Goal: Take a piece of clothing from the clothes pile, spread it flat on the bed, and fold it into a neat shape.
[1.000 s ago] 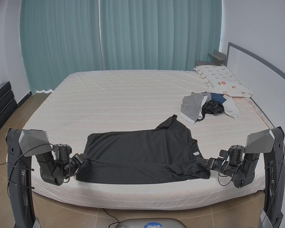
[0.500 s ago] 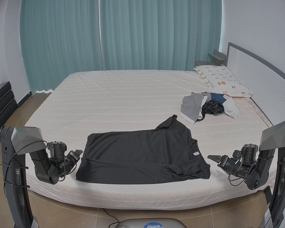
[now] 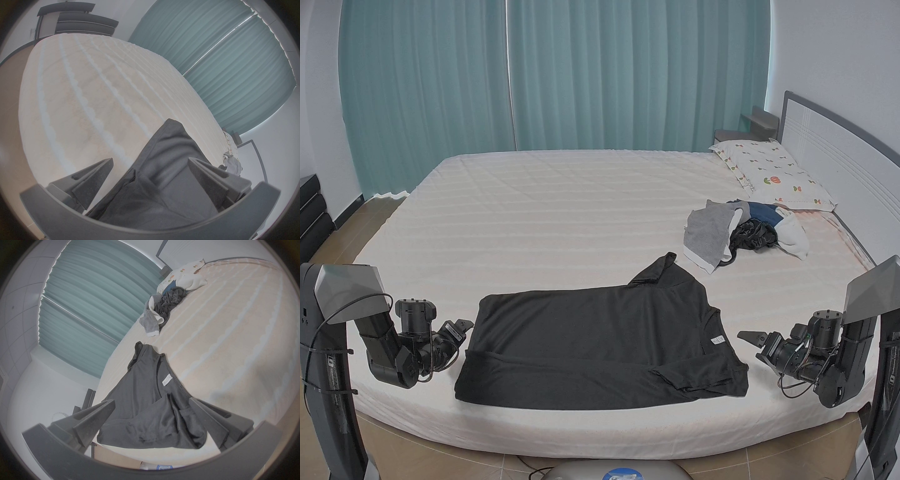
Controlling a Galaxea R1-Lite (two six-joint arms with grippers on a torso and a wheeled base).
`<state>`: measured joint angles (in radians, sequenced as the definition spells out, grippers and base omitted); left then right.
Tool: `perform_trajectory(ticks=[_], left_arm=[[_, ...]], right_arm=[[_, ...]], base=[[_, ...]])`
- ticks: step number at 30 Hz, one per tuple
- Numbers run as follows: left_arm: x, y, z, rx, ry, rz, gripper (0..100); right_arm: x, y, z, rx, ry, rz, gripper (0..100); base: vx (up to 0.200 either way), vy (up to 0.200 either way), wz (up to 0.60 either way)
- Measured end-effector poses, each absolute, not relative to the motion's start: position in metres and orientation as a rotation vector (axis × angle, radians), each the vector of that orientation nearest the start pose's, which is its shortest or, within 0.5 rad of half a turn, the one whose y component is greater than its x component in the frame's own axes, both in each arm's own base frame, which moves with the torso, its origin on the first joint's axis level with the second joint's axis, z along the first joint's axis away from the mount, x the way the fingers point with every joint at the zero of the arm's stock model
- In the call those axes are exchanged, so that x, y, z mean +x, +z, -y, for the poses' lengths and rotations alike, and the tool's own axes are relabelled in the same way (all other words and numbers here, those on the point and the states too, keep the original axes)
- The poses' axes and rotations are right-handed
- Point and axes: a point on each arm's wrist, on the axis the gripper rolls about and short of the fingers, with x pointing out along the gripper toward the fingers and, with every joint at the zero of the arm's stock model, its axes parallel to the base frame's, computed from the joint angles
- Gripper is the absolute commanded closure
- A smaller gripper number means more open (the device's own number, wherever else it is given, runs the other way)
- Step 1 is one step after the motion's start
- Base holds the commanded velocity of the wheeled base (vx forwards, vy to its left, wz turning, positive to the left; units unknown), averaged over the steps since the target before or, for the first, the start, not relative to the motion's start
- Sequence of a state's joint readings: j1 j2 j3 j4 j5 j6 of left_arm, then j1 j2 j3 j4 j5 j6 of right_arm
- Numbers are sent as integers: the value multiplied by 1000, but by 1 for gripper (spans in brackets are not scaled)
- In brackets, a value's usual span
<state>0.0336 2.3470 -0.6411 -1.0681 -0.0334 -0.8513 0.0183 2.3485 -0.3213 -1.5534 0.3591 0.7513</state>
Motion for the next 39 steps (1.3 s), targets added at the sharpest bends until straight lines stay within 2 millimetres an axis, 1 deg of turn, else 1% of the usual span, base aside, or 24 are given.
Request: perform_trajectory(ticks=[5,13,19,23,26,30,34,39], left_arm=[[341,-31,-10,-829,267,-611,0],[328,-37,-8,-736,194,-680,0],[332,-38,0,-702,162,-684,0],[334,-42,5,-666,147,-689,0],[335,-44,5,-660,147,-693,0],[335,-47,6,-655,147,-700,0],[336,-49,6,-649,157,-702,0],[335,-51,8,-642,166,-705,0]], right_arm=[[289,-36,-14,774,173,-631,0],[287,-46,-17,764,173,-672,0],[286,-53,-18,766,170,-694,0],[286,-54,-19,761,168,-695,0],[287,-51,-20,749,180,-684,0],[290,-44,-32,711,230,-662,0],[297,-41,-43,664,264,-627,0],[306,-49,-47,601,287,-618,0]], base=[[0,0,0],[0,0,0],[0,0,0],[0,0,0],[0,0,0],[0,0,0],[0,0,0],[0,0,0]])
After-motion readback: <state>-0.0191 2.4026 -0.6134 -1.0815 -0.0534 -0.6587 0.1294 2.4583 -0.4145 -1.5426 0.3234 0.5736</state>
